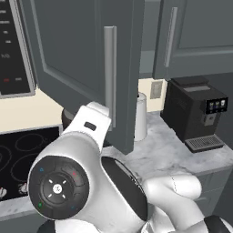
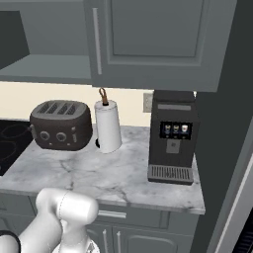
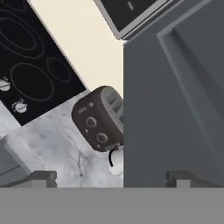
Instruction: Close all open cabinet doors.
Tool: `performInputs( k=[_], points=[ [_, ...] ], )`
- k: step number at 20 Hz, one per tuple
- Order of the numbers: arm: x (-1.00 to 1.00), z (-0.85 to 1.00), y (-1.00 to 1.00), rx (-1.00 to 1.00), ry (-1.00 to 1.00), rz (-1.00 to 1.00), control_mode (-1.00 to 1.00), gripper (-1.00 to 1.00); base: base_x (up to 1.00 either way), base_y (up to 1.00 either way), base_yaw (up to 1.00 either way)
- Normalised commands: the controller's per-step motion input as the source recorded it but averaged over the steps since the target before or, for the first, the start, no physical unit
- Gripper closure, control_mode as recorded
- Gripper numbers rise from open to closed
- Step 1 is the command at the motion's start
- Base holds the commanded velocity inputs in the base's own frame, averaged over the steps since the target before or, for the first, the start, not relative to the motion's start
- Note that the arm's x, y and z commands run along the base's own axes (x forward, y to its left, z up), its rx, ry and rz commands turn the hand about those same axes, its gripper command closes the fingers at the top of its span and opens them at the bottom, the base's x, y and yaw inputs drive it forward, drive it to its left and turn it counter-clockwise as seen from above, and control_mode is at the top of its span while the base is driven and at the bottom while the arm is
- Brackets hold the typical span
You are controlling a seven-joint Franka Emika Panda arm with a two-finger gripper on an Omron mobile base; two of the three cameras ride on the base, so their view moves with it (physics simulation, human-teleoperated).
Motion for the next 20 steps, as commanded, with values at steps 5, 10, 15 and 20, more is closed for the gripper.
performInputs(
  k=[5,10,15,20],
  points=[
    [0.71,-0.21,0.39,-0.02,0.03,-0.03,-1.0,-1.0,0.0,0.0,0.0],
    [0.46,-0.16,0.54,-0.06,0.0,-0.05,-1.0,-1.0,0.0,0.0,0.0],
    [0.17,0.0,0.08,-0.04,-0.03,-0.07,-1.0,-1.0,0.0,0.0,0.0],
    [0.12,0.05,-0.24,0.0,-0.03,-0.05,-1.0,-1.0,0.0,0.0,0.0]
  ],
)
